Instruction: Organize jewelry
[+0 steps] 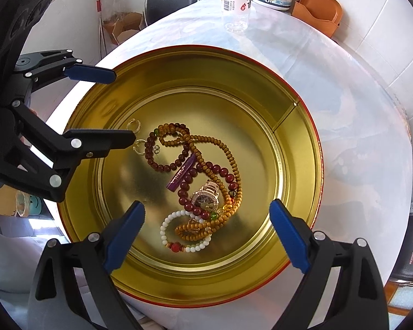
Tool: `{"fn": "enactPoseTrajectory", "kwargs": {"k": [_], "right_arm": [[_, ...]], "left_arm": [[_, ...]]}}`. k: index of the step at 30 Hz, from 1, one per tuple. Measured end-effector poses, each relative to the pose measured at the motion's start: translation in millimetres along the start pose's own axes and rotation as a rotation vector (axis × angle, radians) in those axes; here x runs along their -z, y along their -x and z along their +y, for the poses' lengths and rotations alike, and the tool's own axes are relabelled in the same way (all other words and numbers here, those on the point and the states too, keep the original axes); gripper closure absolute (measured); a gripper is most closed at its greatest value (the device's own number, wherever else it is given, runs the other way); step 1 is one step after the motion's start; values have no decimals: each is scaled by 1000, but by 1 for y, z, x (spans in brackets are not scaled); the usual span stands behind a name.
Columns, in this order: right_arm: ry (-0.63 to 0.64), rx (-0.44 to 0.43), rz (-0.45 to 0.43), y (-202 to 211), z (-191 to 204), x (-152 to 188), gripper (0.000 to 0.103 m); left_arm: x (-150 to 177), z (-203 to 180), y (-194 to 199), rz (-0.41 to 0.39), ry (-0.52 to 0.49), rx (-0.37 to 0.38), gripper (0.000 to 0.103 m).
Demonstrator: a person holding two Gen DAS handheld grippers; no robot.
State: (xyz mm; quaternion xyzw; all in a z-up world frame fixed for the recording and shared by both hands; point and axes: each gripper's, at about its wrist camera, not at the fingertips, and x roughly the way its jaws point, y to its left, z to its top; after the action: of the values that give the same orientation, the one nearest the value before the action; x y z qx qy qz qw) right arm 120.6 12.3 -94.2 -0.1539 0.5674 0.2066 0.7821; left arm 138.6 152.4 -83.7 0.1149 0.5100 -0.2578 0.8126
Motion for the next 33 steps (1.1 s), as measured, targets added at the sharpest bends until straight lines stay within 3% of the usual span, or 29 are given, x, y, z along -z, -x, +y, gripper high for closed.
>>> {"fn": "enactPoseTrajectory", "kwargs": {"k": [15,33], "right_arm": [[-1,5,-10,4,4,1,10],[2,7,-23,8,6,6,10]], "left_arm": [[2,-5,-1,11,-14,7,17],[8,-12,-3,42,1,83,17]]}}
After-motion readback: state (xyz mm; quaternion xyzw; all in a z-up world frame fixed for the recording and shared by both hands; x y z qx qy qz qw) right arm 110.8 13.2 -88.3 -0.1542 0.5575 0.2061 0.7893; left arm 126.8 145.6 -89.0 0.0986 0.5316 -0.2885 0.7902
